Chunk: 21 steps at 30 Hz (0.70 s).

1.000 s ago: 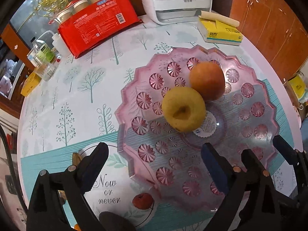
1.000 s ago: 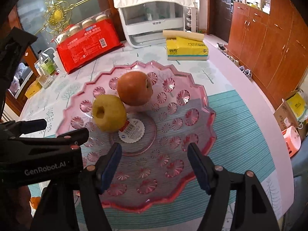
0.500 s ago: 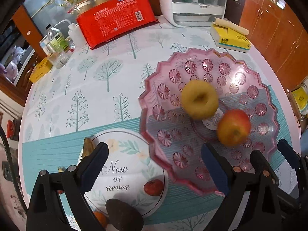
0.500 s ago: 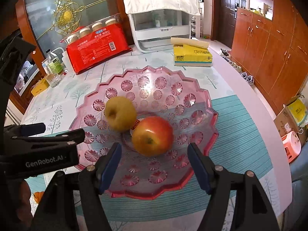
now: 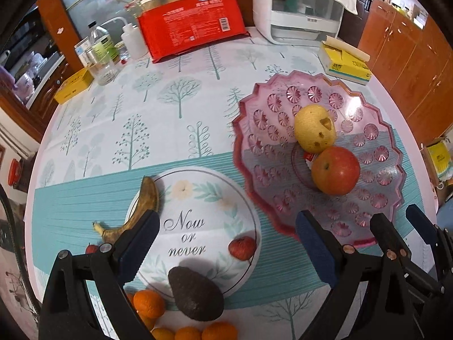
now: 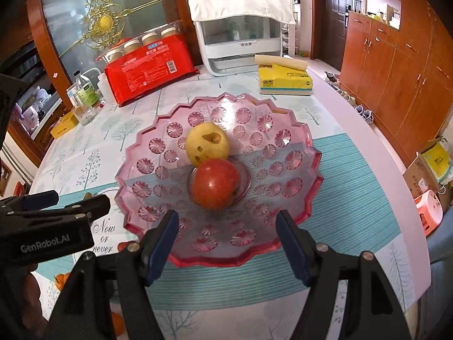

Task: Organize fruits
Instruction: 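Withdraw both grippers from the bowl back toward the plate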

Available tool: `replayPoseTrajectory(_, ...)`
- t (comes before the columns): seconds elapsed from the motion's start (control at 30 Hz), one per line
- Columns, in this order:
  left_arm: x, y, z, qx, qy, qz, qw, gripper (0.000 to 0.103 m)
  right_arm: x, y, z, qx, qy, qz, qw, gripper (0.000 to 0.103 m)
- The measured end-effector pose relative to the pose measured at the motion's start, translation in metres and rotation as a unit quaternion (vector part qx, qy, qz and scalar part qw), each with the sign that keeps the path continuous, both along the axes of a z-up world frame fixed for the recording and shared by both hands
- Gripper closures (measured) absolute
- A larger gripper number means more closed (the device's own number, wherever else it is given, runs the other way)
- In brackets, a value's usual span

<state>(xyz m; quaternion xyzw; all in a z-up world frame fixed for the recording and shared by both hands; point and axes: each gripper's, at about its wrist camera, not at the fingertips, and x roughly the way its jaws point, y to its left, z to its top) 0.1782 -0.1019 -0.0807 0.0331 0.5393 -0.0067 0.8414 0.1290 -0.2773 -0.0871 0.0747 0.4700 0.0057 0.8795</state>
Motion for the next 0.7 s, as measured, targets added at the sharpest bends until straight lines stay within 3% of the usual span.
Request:
replayPoseTrajectory(0.37, -0.018, 0.049, 0.009, -0.021, -0.012, 0.019, 0.9995, 0.007, -0.016, 0.031, 0.019, -0.009, -0.014, 0.007, 1.0, 0.032)
replayPoseTrajectory(0.7, -0.033, 0.112, 0.057, -0.025, -0.072, 0.001, 0.9971, 0.007, -0.024, 0.069, 0.053, -0.025, -0.035, -0.01, 0.999, 0.032)
